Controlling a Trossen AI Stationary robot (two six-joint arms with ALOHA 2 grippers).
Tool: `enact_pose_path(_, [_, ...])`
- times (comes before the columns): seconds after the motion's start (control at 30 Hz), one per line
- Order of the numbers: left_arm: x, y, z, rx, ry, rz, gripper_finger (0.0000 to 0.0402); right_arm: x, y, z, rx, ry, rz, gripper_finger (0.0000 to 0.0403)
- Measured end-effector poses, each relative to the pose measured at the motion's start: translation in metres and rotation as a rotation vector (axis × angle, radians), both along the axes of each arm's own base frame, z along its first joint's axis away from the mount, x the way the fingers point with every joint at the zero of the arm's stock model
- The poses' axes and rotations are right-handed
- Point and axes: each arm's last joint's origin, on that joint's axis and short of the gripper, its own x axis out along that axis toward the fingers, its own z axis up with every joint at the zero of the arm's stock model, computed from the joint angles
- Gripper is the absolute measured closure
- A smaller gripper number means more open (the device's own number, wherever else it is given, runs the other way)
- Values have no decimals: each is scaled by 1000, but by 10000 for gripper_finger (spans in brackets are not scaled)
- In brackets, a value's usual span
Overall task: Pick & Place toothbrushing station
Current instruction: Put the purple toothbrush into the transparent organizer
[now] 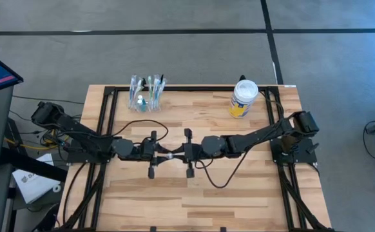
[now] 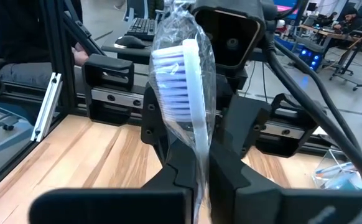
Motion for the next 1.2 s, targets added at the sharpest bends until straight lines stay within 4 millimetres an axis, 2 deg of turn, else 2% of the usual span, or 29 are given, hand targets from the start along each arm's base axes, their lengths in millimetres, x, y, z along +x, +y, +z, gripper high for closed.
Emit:
enact_pose_path(0.17, [0,0,0,8,1,1,387,1,-3,0,2,2,-13,373])
enact_pose_path(0.37, [0,0,0,7,1,2,377,1,-3,0,-27,0,-6,353])
enact_pose_path(0.63, [-2,2,1,14,11,32,386,-1,-3,3,-54,-13,-4,341])
enact_pose_path(0.83, [-10,5,6,27,35,79,386,-5,-3,13,-81,-31,-71,326])
enact_pose_path(1.2, [-28,13,13,40,91,172,386,-9,-16,12,-66,41,-147,294])
